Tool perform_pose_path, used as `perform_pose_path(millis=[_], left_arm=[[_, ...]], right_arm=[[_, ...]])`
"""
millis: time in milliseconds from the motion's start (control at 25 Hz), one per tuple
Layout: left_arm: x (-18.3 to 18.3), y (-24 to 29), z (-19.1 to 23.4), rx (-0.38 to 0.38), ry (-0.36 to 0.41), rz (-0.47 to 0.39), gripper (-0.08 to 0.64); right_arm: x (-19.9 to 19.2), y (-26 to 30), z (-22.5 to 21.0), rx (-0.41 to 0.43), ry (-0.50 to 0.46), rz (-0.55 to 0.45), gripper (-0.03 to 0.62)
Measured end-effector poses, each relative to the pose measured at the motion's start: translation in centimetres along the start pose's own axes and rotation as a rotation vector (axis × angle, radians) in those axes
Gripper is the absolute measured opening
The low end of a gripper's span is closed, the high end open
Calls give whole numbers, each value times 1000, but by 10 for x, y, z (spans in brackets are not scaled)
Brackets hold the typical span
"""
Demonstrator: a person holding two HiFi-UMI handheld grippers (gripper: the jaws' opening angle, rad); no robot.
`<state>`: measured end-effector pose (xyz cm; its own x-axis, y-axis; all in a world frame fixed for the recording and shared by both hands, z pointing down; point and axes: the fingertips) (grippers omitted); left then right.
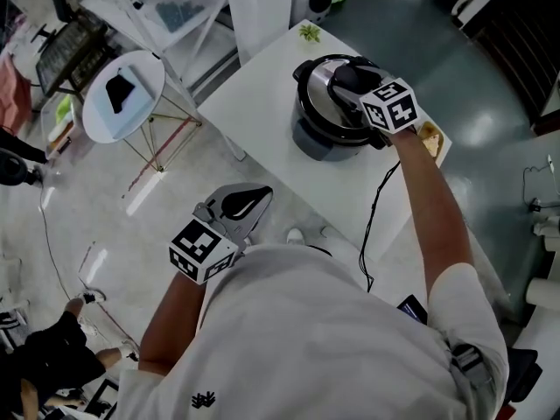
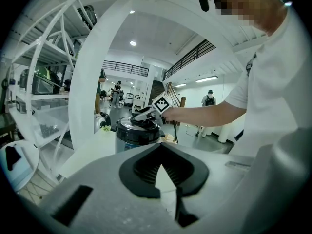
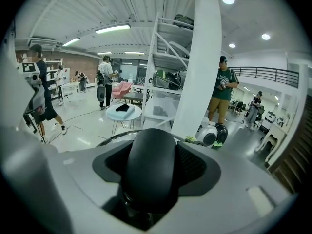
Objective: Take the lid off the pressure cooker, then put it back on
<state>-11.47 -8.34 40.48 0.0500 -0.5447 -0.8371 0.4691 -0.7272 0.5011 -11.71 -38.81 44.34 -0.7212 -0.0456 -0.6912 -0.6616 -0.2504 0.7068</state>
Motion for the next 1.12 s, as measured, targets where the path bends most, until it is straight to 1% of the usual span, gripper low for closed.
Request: perform_pose_path(millis=[200,360,560,840,1120], left_arm=[[-3,-6,3,0,-7,3,8],[-4,-10,5,-2,-5,1,8],[-8,-9,6,-16,-1,6,8],[-5,-6,3,-57,25,8,8],[-4,1,-4,-114,55,21,8]], right_arm=[[3,-2,0,6,-4,6,291],[5,-7,-3,17,21,-3,291],[16,-25,-5,8,5,-28,291],[31,-57,3,5,-11,-57,291],[22,-85,8,-9,13,-61,291]])
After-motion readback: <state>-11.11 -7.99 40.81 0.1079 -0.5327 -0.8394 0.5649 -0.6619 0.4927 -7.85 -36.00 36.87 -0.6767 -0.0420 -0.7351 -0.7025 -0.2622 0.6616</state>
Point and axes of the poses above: the fingertips, and each gripper's own axes: y forward along the fingers, z to its left, x out of its top, and after that the axes turned 11 degrees about z, right-handed
